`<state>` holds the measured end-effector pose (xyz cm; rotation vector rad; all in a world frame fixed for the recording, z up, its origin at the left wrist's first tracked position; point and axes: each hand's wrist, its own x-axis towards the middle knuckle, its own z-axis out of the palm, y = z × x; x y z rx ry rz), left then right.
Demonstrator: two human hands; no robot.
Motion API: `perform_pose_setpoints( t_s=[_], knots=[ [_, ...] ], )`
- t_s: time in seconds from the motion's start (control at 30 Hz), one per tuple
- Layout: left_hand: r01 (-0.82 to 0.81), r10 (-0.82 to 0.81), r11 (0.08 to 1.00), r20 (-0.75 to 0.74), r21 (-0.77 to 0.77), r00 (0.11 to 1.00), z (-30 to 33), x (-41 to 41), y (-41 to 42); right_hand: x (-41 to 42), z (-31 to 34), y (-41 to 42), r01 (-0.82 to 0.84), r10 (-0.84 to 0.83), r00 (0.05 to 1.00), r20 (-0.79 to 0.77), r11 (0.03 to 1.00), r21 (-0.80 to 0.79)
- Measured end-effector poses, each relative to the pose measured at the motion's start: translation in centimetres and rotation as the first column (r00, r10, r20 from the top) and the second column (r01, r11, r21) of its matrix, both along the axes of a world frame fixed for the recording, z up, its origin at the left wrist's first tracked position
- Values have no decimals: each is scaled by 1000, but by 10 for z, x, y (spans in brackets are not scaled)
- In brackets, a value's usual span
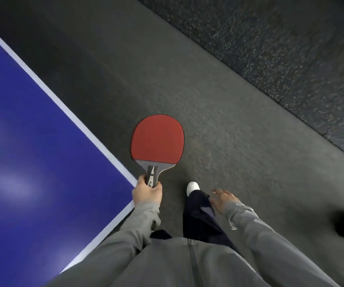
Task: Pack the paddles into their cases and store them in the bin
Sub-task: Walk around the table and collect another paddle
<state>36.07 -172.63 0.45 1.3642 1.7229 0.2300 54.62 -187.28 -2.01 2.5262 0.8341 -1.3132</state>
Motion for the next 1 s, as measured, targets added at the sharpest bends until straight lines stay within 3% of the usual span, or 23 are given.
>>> perform_pose_setpoints(
  t_s=[0.23,0.57,1.0],
  knots=[
    [-278,278,960,-32,17,960,6,95,58,133,5,109,-226,226,974,-19,974,0],
    [-535,534,845,-78,13,842,-7,132,163,205,-9,288,-474,471,880,-63,879,-45],
    [-646,647,763,-51,39,761,0,158,421,241,2,569,-567,567,823,-3,823,9]
  ],
)
